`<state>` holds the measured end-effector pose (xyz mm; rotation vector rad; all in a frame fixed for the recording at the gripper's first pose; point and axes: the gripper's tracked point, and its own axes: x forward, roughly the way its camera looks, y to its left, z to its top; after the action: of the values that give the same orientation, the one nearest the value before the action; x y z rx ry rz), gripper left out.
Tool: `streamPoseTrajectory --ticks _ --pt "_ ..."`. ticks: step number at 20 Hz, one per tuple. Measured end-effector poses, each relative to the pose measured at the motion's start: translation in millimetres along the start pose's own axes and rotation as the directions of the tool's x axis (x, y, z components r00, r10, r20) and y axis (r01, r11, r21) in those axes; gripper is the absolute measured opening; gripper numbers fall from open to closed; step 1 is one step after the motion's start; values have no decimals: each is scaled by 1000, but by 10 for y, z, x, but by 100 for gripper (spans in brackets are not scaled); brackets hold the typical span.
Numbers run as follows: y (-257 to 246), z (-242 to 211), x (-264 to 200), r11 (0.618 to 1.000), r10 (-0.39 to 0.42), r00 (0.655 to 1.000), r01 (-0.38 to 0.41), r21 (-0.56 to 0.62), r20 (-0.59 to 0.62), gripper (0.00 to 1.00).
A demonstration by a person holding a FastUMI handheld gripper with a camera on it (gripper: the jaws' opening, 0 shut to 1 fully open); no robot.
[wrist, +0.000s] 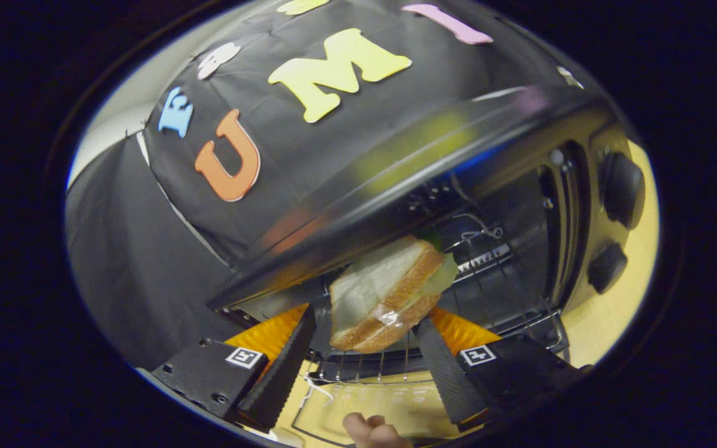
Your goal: Open the toaster oven, put the food inside, and close the toaster oven door.
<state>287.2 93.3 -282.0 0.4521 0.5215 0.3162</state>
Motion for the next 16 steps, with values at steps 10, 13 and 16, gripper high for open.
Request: streamPoseTrajectory --ticks 10,13,16 --pt "-10 -296 -88 908 -222 973 181 -378 -68 100" --pt "36 -501 -237 863 -290 947 196 -465 -139 100" --pt "-31 -625 -378 838 -370 910 242 -490 -185 100"
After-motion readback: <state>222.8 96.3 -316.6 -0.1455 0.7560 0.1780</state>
